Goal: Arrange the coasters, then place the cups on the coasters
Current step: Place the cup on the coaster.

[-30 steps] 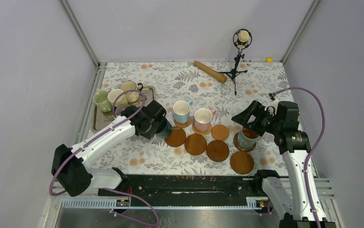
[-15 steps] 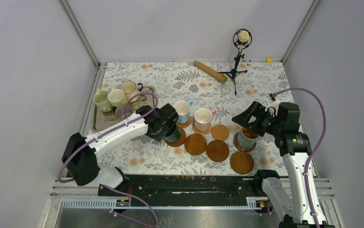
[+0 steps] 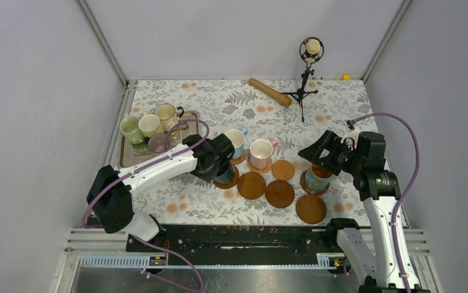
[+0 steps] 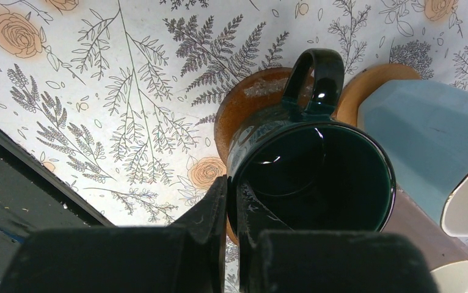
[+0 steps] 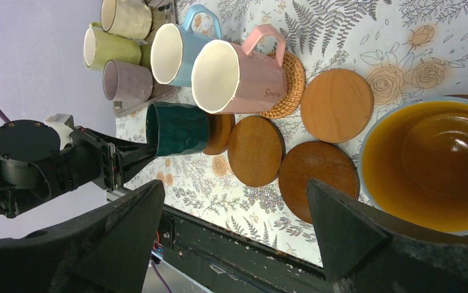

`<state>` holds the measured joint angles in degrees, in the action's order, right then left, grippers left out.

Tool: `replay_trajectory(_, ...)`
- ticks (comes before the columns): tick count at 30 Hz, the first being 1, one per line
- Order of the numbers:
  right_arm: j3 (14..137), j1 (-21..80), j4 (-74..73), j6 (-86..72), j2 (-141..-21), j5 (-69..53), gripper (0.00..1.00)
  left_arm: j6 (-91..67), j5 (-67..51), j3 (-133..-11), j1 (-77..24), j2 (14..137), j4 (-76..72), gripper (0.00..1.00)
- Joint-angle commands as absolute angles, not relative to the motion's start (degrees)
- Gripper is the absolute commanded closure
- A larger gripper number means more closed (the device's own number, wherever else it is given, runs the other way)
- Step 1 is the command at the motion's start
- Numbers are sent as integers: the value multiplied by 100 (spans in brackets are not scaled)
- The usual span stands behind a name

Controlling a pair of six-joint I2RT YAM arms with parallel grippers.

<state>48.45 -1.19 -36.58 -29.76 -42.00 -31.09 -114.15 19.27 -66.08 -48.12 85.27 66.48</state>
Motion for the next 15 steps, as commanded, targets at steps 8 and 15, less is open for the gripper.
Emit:
replay_trajectory(8, 4854, -102, -3612, -2846, -4168, -3216, 6, -11524, 2018, -6962, -4849, 8540, 6559, 100)
replay_trajectory(15, 4853, -104, -3616, -2847, -4126, -3217, 6, -11541, 2208, -6934, -4851, 8447, 6565, 100)
